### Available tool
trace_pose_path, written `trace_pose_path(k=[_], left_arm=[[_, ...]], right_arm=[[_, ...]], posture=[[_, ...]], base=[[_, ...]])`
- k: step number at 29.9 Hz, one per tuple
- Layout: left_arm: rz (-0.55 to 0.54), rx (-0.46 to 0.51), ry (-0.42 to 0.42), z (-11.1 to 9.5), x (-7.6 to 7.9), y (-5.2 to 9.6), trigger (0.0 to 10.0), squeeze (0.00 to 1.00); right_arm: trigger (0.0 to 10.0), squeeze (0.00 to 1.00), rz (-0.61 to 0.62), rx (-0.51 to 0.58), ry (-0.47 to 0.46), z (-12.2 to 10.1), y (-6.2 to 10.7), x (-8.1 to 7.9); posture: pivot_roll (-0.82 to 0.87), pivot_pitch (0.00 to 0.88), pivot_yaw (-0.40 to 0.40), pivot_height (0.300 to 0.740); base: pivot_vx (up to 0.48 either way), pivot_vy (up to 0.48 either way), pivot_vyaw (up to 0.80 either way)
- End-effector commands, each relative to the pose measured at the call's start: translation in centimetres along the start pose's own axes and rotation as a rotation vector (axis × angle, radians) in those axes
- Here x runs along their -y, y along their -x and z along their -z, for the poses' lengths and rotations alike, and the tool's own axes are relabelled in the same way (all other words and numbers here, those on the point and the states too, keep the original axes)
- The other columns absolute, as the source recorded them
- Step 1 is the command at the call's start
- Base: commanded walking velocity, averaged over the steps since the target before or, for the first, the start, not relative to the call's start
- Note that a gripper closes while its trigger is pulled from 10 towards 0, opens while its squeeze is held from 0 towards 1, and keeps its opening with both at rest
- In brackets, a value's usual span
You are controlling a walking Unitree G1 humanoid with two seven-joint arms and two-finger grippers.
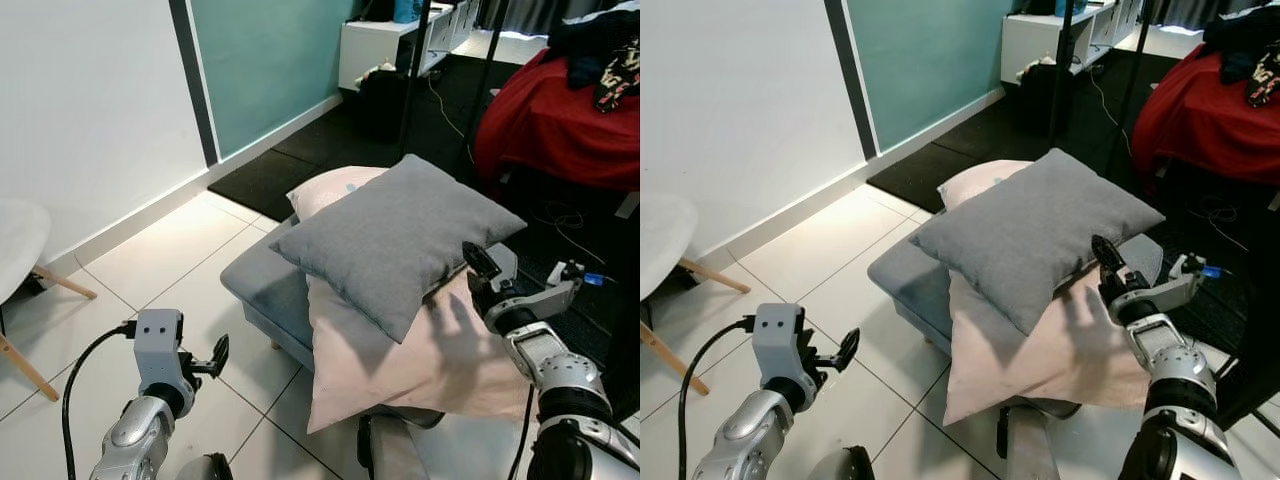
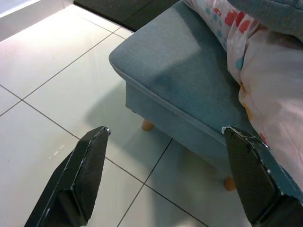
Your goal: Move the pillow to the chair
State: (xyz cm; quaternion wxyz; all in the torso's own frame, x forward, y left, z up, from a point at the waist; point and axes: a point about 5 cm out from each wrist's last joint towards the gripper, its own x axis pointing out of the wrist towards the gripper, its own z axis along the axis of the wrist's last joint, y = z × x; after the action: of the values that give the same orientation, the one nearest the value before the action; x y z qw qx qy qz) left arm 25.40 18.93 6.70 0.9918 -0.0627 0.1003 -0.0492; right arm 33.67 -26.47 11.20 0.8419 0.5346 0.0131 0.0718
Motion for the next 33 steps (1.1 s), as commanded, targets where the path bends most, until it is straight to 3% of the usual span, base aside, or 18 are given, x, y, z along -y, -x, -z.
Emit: trace_pose_path(k=[1, 3, 4, 5, 6, 11, 16, 17, 20, 21, 33], left_arm=[[-0.001, -0.02, -0.008, 0.3, -0.3, 0.2, 10.0, 0.0], [0.0, -0.02, -0.008, 0.3, -0.3, 0.2, 10.0, 0.0], [0.001, -0.021, -0.011, 0.3, -0.3, 0.2, 10.0, 0.0], [0.001, -0.021, -0.011, 0.3, -0.3, 0.2, 10.0, 0.0], [0.001, -0.021, -0.012, 0.2, -0.3, 0.3, 10.0, 0.0], [-0.01, -0.016, -0.016, 0.0, -0.6, 0.6, 10.0, 0.0], [-0.021, -0.018, -0.016, 0.1, -0.9, 1.0, 10.0, 0.0], [-0.022, -0.02, -0.016, 0.2, -0.9, 1.2, 10.0, 0.0], [-0.022, -0.021, -0.016, 0.2, -0.9, 1.2, 10.0, 0.0], [-0.022, -0.022, -0.016, 0.2, -0.9, 1.2, 10.0, 0.0], [-0.017, -0.018, -0.014, 0.1, -0.7, 0.8, 10.0, 0.0]], right_arm=[[10.0, 1.0, 0.034, -0.09, 0.001, 2.2, -0.5, 0.2], [10.0, 1.0, 0.065, -0.13, 0.014, 3.1, -0.7, 0.4], [10.0, 0.36, 0.086, -0.181, 0.009, 4.5, -1.2, 0.3], [10.0, 0.36, 0.086, -0.181, 0.009, 4.5, -1.2, 0.3], [10.0, 0.0, 0.091, -0.217, -0.001, 5.7, -1.7, 0.0], [10.0, 0.0, 0.109, -0.292, 0.035, 8.1, -3.0, -1.2], [10.0, 0.0, 0.073, -0.277, 0.005, 8.3, -3.6, -2.1], [5.3, 0.0, 0.058, -0.261, 0.017, 8.1, -3.8, -2.4], [5.3, 0.0, 0.055, -0.249, 0.031, 7.9, -3.8, -2.4], [0.0, 0.0, 0.059, -0.24, 0.034, 7.7, -3.8, -2.3], [0.0, 0.0, 0.068, -0.152, 0.072, 5.6, -3.7, -1.9]], posture=[[-0.14, 0.065, -0.001, 0.565], [-0.14, 0.065, -0.001, 0.565], [-0.13, 0.066, -0.001, 0.565], [-0.13, 0.066, -0.001, 0.565], [-0.13, 0.066, -0.001, 0.565], [-0.11, 0.072, -0.008, 0.565], [-0.1, 0.077, -0.008, 0.565], [-0.1, 0.079, -0.005, 0.565], [-0.1, 0.079, -0.005, 0.565], [-0.1, 0.079, -0.005, 0.565], [-0.11, 0.072, -0.005, 0.565]], base=[[0.0, 0.0, 0.0], [0.0, 0.0, 0.0], [0.0, 0.0, 0.0], [0.0, 0.0, 0.0], [0.0, 0.0, 0.0], [0.0, 0.0, 0.0], [0.0, 0.0, 0.0], [0.0, 0.0, 0.0], [0.0, 0.0, 0.0], [0.0, 0.0, 0.0], [0.0, 0.0, 0.0]])
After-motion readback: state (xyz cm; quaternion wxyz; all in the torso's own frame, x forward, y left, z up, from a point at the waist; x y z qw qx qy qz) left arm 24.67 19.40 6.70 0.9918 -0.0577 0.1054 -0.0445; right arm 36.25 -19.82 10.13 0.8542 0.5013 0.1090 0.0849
